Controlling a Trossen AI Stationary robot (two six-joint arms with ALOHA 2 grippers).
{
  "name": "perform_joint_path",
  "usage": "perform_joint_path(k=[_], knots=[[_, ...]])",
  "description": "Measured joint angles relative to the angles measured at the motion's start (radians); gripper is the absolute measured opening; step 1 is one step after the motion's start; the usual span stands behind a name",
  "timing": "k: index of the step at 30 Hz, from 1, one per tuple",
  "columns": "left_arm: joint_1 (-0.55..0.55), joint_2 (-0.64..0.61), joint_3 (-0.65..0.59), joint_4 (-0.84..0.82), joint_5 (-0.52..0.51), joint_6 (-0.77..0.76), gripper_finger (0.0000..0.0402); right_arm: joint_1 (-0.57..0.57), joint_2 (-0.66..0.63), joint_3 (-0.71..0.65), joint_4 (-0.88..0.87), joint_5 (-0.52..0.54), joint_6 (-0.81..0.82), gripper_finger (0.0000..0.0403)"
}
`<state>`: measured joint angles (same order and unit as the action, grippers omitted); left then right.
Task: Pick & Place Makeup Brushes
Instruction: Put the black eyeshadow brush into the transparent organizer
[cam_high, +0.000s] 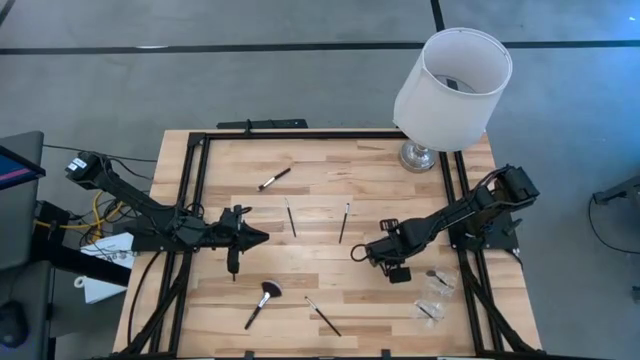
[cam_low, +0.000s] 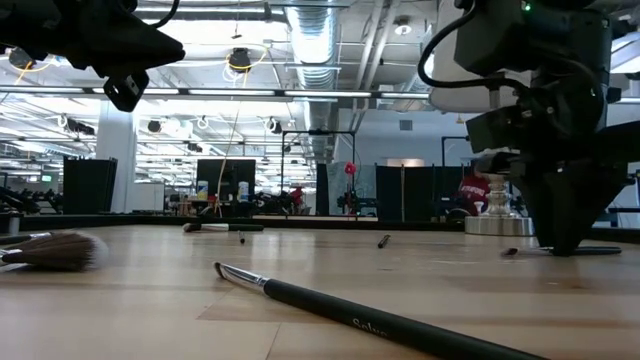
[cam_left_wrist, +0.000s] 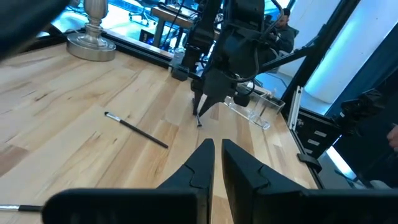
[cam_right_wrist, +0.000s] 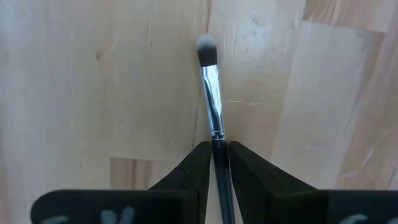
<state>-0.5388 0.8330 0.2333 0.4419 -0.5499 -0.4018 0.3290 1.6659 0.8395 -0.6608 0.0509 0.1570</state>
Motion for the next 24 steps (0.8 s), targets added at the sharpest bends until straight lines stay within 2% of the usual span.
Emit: perform_joint_path(k=[6,11,18,24], knots=[[0.000,0.000,0.000,0.000,0.000,0.001,0.0028,0.001,0.002,-0.003,0.006,0.017,0.045,0.0051],[0.000,0.000,0.000,0.000,0.004,0.004,0.0028,0.018,0.003,-0.003,0.005,0.030,0.046,0.0012],[0.000,0.000,0.000,0.000,0.004,0.004,0.0028,0.014,0.004,-0.004,0.007,0.008,0.127,0.0032],[0.000,0.000,0.000,-0.004,0.004,0.004,0.0028,0.042,-0.009,0.013,0.003,0.024,0.195,0.0008]])
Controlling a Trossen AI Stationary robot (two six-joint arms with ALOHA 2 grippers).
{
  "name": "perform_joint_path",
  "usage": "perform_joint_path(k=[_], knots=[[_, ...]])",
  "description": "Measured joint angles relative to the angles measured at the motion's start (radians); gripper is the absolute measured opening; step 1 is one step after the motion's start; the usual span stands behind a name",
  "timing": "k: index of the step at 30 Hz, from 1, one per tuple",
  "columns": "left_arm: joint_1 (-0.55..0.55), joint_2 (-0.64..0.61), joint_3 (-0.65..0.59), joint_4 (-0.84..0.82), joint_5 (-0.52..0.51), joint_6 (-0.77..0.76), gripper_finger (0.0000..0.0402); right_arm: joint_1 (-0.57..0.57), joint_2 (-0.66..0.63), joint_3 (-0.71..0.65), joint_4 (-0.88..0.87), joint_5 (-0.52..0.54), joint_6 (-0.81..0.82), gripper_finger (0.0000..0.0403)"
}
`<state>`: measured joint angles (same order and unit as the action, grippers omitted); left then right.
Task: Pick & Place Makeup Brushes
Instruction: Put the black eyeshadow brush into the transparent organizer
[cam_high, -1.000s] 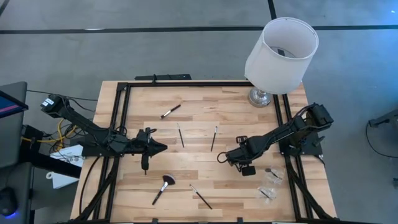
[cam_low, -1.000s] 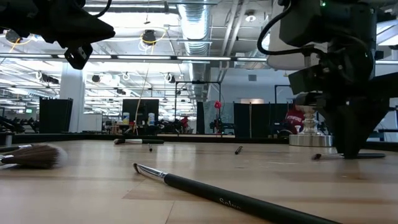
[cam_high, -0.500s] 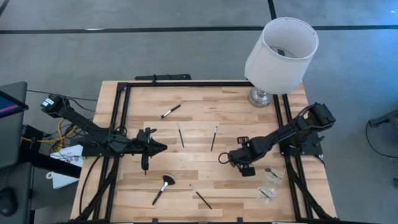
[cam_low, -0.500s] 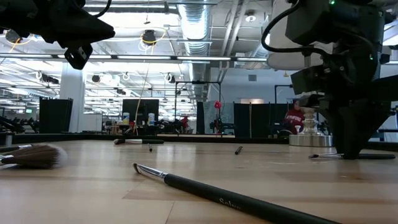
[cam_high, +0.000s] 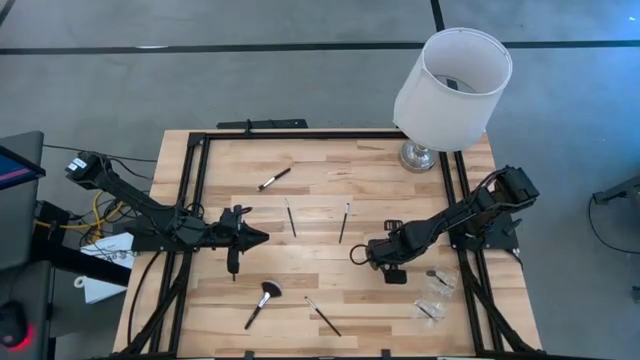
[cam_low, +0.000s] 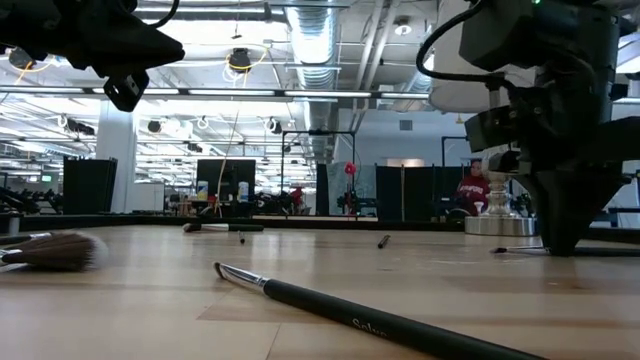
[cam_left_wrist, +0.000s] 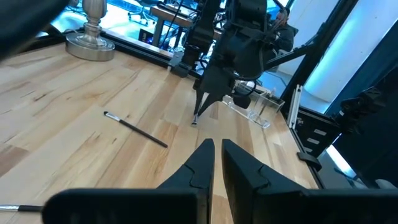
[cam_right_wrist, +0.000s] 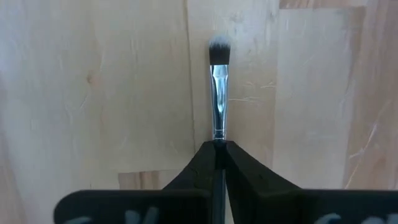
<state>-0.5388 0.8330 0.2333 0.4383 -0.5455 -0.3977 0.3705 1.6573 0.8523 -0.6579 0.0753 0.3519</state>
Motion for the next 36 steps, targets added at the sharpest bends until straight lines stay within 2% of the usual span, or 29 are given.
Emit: perform_joint_path(k=[7,14,17,23,28,36], knots=[[0.000,0.000,0.000,-0.011,0.036,0.000,0.0028,0.074,-0.134,0.006,0.105,0.056,0.072,0.0020],[-0.012,0.014,0.000,-0.013,0.042,-0.002,0.0028,0.193,-0.323,0.007,0.053,0.171,0.199,0.0006],[-0.024,0.040,0.000,-0.012,0.042,-0.003,0.0028,0.262,-0.405,0.007,0.020,0.258,0.272,0.0016],[-0.032,0.115,0.000,-0.012,0.042,-0.029,0.0028,0.449,-0.547,0.007,-0.085,0.532,0.497,0.0016],[-0.032,0.167,0.000,-0.007,0.017,-0.061,0.0028,0.632,-0.567,-0.009,-0.154,0.738,0.731,0.0007],[-0.032,0.197,0.000,0.043,-0.030,-0.064,0.0028,0.836,-0.518,-0.087,-0.172,0.853,1.084,0.0022]])
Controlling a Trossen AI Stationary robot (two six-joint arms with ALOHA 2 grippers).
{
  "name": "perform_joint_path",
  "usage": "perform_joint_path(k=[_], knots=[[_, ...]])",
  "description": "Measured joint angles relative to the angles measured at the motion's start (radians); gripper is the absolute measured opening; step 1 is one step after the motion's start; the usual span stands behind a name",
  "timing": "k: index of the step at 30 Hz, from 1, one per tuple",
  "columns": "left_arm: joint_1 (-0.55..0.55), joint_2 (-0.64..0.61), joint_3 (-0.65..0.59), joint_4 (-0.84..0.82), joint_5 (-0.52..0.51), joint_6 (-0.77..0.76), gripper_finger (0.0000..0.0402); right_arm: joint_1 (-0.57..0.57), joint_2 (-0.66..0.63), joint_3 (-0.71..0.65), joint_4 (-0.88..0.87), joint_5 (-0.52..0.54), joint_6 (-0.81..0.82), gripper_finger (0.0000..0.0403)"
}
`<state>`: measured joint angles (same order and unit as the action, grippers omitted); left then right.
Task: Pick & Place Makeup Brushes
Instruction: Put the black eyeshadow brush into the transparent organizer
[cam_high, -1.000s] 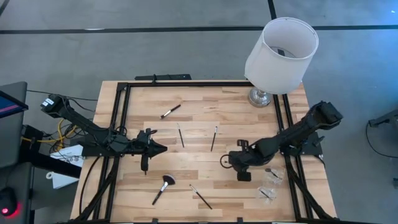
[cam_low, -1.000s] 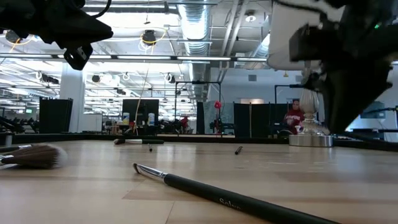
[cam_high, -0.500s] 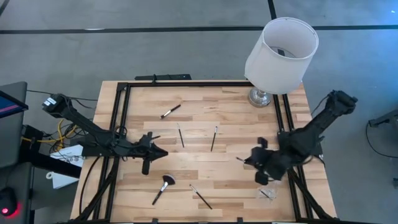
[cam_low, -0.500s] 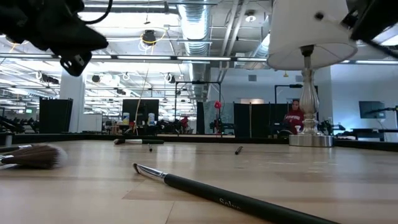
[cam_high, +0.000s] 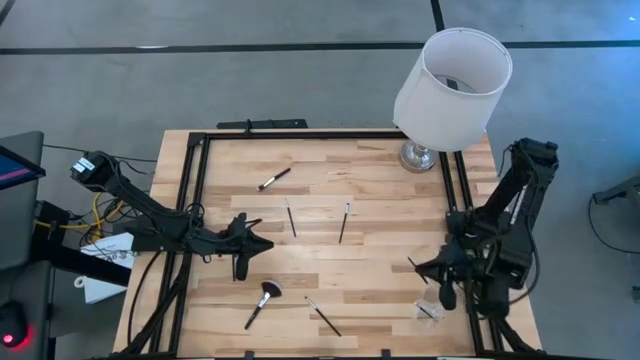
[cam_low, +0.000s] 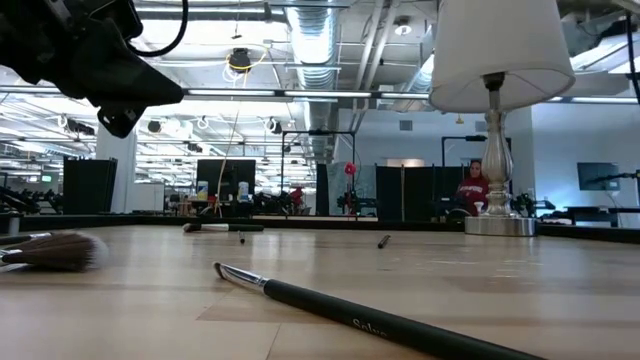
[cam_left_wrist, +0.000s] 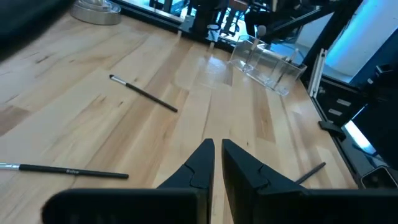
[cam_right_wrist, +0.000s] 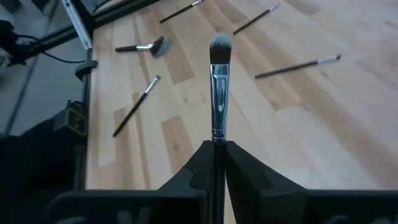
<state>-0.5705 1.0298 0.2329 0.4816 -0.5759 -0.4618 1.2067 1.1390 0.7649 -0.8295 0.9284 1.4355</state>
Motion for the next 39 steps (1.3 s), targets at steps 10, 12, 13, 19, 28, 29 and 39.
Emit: perform_joint_path(k=[10,12,13,19,28,29,39], knots=[[0.000,0.000,0.000,0.002,0.000,-0.015,0.0028,0.196,0.080,-0.003,0.012,0.142,0.201,0.0018],[0.000,0.000,0.000,0.004,0.000,-0.015,0.0028,0.208,0.103,-0.003,0.034,0.148,0.215,0.0021],[0.000,0.000,0.000,0.004,0.000,-0.015,0.0028,0.208,0.116,-0.003,0.051,0.148,0.215,0.0022],[0.000,0.000,0.000,0.005,0.000,-0.015,0.0028,0.205,0.209,-0.003,0.192,0.146,0.182,0.0016],[0.000,0.000,0.000,0.006,0.000,-0.015,0.0028,0.204,0.299,-0.001,0.356,0.143,0.106,0.0022],[0.000,0.000,0.000,0.006,0.000,-0.015,0.0028,0.205,0.302,-0.001,0.357,0.144,0.108,0.0021],[0.000,0.000,0.000,0.006,0.000,-0.015,0.0028,0.207,0.299,0.000,0.350,0.065,0.101,0.0039]])
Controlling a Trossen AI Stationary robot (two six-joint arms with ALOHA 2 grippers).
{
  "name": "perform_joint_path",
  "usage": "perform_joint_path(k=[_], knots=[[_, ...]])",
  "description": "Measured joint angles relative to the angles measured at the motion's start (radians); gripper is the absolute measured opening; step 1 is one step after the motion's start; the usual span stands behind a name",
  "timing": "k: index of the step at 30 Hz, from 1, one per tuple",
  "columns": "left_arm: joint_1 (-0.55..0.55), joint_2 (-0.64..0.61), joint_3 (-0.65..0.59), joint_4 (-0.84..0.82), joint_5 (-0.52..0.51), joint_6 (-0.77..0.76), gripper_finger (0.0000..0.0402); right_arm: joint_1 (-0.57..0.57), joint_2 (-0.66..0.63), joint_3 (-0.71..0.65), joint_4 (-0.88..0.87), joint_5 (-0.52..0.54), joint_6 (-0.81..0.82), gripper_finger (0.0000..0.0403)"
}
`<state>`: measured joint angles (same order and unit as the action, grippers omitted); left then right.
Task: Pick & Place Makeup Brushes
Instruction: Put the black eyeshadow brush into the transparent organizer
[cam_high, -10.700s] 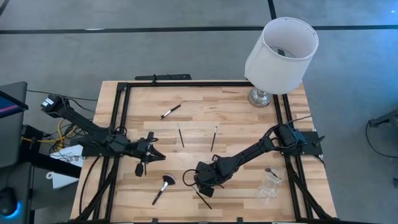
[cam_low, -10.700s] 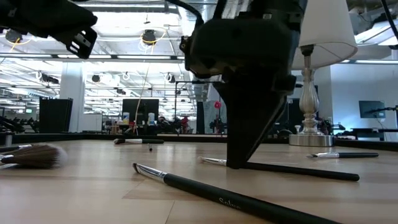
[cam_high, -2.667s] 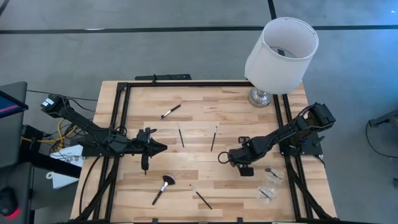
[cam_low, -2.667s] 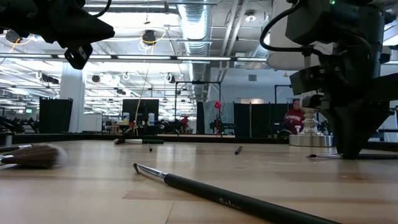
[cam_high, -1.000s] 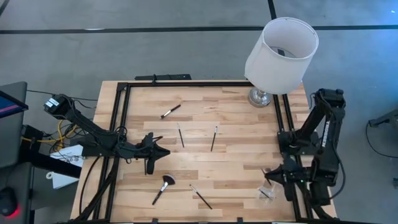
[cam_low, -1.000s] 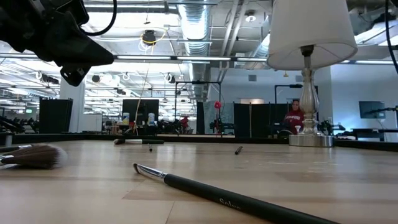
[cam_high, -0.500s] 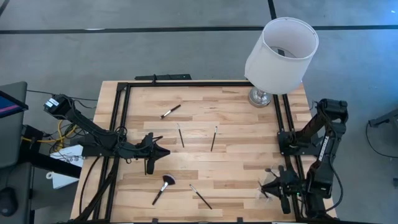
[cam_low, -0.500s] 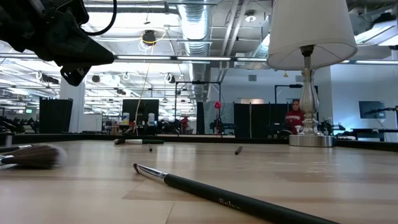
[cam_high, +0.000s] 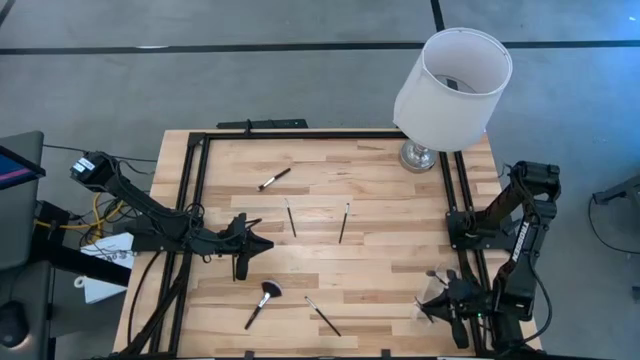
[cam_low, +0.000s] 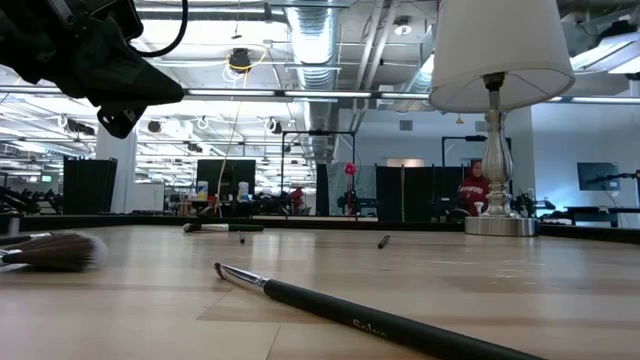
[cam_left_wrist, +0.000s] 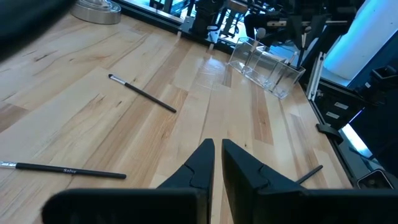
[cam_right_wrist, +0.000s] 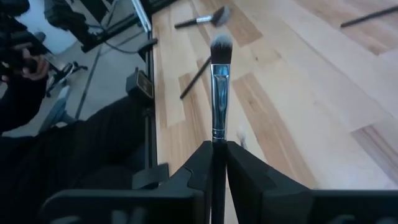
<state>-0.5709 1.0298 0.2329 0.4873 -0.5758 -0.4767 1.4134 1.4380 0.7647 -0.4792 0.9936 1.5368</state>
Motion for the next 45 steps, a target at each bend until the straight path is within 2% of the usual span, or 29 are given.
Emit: perform_joint_path(k=[17,28,30,37,42,45], knots=[[0.000,0.000,0.000,0.000,0.000,0.000,0.0028,-0.015,-0.002,0.000,-0.037,-0.008,-0.003,0.0055],[0.000,0.000,0.000,0.000,0.000,-0.003,0.0028,-0.035,-0.008,-0.004,-0.046,0.001,-0.098,0.0062],[0.000,0.000,0.000,0.000,0.000,-0.023,0.0028,-0.051,-0.021,0.004,-0.044,0.005,-0.173,0.0062],[0.000,0.000,0.000,0.001,0.026,-0.089,0.0028,-0.165,-0.096,0.097,-0.036,0.100,-0.596,0.0062],[-0.013,0.000,0.000,0.005,0.030,-0.130,0.0028,-0.334,-0.142,0.152,-0.010,0.133,-0.828,0.0061],[-0.025,0.000,0.000,0.005,0.030,-0.129,0.0028,-0.478,-0.147,0.154,0.055,0.070,-0.956,0.0061]])
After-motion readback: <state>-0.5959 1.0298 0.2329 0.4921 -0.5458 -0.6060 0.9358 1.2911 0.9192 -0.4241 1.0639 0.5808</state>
